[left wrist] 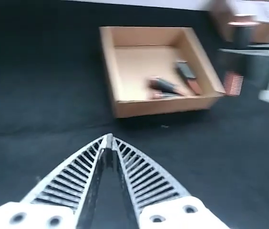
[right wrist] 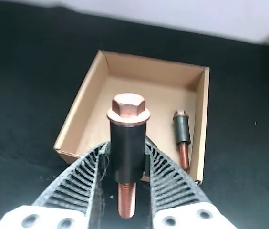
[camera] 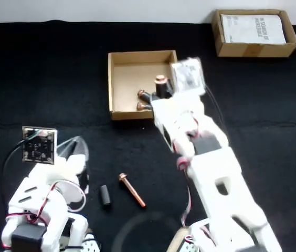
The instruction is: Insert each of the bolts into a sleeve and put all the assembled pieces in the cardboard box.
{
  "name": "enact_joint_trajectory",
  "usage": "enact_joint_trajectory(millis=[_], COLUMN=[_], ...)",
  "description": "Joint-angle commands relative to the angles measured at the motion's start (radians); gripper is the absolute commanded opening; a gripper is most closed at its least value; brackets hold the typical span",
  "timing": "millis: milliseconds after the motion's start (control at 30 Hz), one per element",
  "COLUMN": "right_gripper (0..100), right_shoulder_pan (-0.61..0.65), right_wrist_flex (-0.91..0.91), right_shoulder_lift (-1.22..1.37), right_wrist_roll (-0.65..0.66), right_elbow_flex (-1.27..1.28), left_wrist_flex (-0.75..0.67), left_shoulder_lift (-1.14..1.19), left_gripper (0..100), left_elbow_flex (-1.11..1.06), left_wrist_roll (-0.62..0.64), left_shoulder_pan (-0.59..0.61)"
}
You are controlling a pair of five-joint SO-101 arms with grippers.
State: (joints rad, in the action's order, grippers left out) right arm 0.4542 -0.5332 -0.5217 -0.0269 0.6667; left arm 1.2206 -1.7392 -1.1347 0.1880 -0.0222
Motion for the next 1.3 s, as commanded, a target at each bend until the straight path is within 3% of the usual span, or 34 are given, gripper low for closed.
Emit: enact_joint_trajectory(millis=[0,300,633,900,1067,1267], right_gripper=[0.7,0.7,0.7,1.9,17.7,16.1], right_shoulder_pan=[-0.015,-0.031,-0.041,-0.053,-0.051,-0.051], right_wrist_flex=[-0.085,-0.306,-0.547,-0.590,-0.734,-0.860], right_shoulder_lift=[0.183,0.607,0.915,1.092,1.130,1.129], right_wrist_roll=[0.023,0.288,0.617,0.712,0.695,0.661], right_elbow_flex=[-0.269,-0.765,-1.141,-1.330,-1.405,-1.547], left_wrist_flex=[-0.089,-0.301,-0.301,-0.348,-0.351,-0.351], left_shoulder_lift=[-0.081,-0.073,-0.073,-0.073,-0.073,-0.073], left_gripper=[1,1,1,1,1,1], left_elbow_flex=[-0.094,-0.286,-0.472,-0.561,-0.561,-0.561], left_wrist_roll=[-0.003,0.002,0.003,0.003,0.003,0.003], left_shoulder_pan=[0.136,0.430,0.541,0.552,0.558,0.558])
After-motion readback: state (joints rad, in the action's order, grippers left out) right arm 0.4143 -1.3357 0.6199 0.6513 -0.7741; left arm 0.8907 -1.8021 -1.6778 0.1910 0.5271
